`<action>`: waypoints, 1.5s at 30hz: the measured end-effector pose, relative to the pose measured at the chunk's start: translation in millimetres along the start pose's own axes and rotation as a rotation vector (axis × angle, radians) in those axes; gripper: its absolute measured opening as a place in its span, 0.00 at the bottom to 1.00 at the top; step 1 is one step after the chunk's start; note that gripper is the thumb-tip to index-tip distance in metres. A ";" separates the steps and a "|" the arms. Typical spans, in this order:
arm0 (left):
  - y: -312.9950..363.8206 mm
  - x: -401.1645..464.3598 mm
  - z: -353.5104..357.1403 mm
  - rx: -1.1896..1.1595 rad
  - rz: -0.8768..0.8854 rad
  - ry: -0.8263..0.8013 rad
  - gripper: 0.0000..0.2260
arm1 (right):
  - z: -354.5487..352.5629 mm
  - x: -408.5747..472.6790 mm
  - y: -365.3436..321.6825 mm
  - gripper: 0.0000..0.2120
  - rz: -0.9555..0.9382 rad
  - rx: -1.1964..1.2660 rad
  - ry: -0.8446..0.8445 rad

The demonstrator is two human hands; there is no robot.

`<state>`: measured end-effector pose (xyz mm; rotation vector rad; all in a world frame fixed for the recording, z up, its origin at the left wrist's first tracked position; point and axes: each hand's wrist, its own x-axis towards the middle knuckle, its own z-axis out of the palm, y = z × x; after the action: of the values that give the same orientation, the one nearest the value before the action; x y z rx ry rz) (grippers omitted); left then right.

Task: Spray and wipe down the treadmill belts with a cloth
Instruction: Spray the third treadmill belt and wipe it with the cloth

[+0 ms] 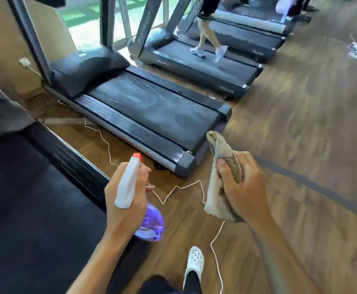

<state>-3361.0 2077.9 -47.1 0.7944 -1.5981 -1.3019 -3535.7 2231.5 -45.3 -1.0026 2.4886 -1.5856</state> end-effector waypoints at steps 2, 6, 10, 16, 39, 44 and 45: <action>-1.3 23.3 20.3 0.022 0.052 0.018 0.14 | 3.6 37.8 10.4 0.17 -0.043 -0.004 -0.018; -5.4 67.9 54.3 0.013 0.041 0.089 0.16 | 17.7 104.8 32.8 0.17 -0.070 -0.029 -0.127; -22.8 109.1 75.4 0.028 0.016 0.128 0.11 | 41.1 154.5 52.4 0.16 -0.068 -0.006 -0.171; -71.2 181.5 86.5 0.059 -0.106 0.193 0.15 | 81.0 230.0 67.8 0.13 -0.011 0.044 -0.162; -166.8 445.3 139.9 0.239 -0.129 0.488 0.09 | 269.2 505.5 130.8 0.13 -0.091 0.025 -0.374; -172.3 465.1 125.5 0.238 -0.169 0.520 0.11 | 298.5 541.8 110.5 0.09 -0.159 0.057 -0.410; -173.0 471.4 121.4 0.230 -0.180 0.533 0.10 | 305.6 550.0 106.1 0.09 -0.166 0.058 -0.411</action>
<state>-3666.3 1665.2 -105.3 1.3277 -1.2727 -0.9243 -3918.7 1725.4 -110.6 -1.3921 2.1205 -1.3123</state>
